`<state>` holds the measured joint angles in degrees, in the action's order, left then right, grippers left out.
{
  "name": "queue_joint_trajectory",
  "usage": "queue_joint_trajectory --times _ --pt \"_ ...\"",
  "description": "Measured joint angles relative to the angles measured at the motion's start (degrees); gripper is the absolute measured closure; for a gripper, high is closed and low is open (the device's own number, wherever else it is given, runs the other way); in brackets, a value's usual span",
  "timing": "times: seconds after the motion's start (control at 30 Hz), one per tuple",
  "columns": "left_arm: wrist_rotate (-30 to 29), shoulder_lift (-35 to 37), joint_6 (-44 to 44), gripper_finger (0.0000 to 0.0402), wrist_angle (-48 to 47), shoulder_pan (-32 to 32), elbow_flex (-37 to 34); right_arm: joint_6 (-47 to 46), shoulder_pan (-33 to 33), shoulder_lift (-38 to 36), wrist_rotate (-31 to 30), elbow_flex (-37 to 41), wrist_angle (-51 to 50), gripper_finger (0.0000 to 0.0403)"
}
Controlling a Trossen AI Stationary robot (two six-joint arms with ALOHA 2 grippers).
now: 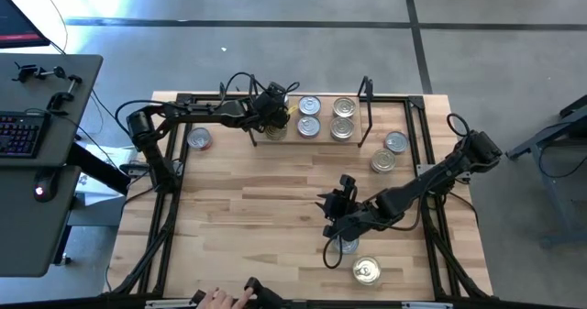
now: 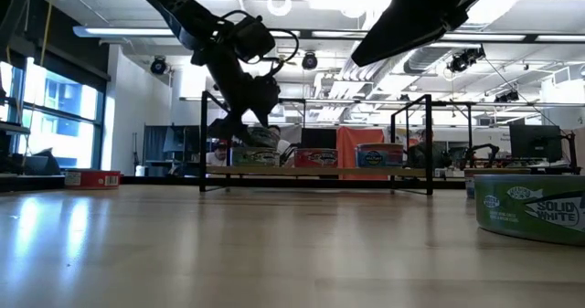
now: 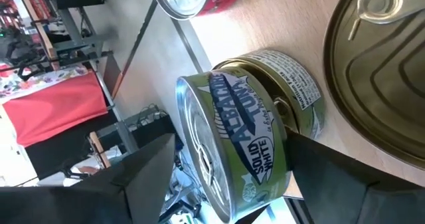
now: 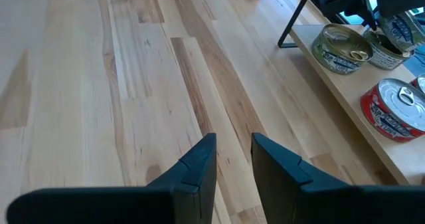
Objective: Stack canned seafood by type on shelf
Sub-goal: Stack the green tuna can on top of the green tuna can on the shelf, then stack the right red tuna can on top of the red tuna can on the shelf
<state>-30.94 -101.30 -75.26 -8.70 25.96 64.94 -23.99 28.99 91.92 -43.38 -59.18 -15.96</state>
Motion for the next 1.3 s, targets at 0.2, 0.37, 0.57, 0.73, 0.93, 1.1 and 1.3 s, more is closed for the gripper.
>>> queue_joint_trajectory --times 0.2,0.37,0.57,0.73,0.93,1.1,1.3 --pt "0.44 0.0 0.1 0.0107 -0.08 0.0 2.07 -0.01 0.0 0.0 0.02 0.0 -0.13 0.0319" --pt "0.37 0.0 0.85 0.0107 -0.59 -0.09 3.49 -0.2 0.0 0.0 0.07 0.0 -0.13 0.0319" --pt "0.35 0.0 1.83 0.0107 -5.08 -0.15 3.49 -0.59 0.0 0.0 0.12 0.0 -0.18 0.0319" --pt "0.35 0.04 4.06 0.0107 -7.99 -0.15 3.49 -0.57 0.0 0.0 0.31 0.0 -0.18 0.0319" --pt "0.33 0.4 4.99 0.0107 -7.76 -0.04 3.49 -0.59 0.0 0.01 0.31 0.0 -0.18 0.0319" --pt "-1.55 2.9 9.86 0.0107 -6.66 -1.08 3.53 -0.53 0.0 0.0 0.31 0.0 -0.35 0.0319" --pt "7.94 9.38 26.07 0.0108 -4.8 -2.53 3.57 -0.62 -0.11 0.91 -0.73 0.02 -1.3 0.0319"
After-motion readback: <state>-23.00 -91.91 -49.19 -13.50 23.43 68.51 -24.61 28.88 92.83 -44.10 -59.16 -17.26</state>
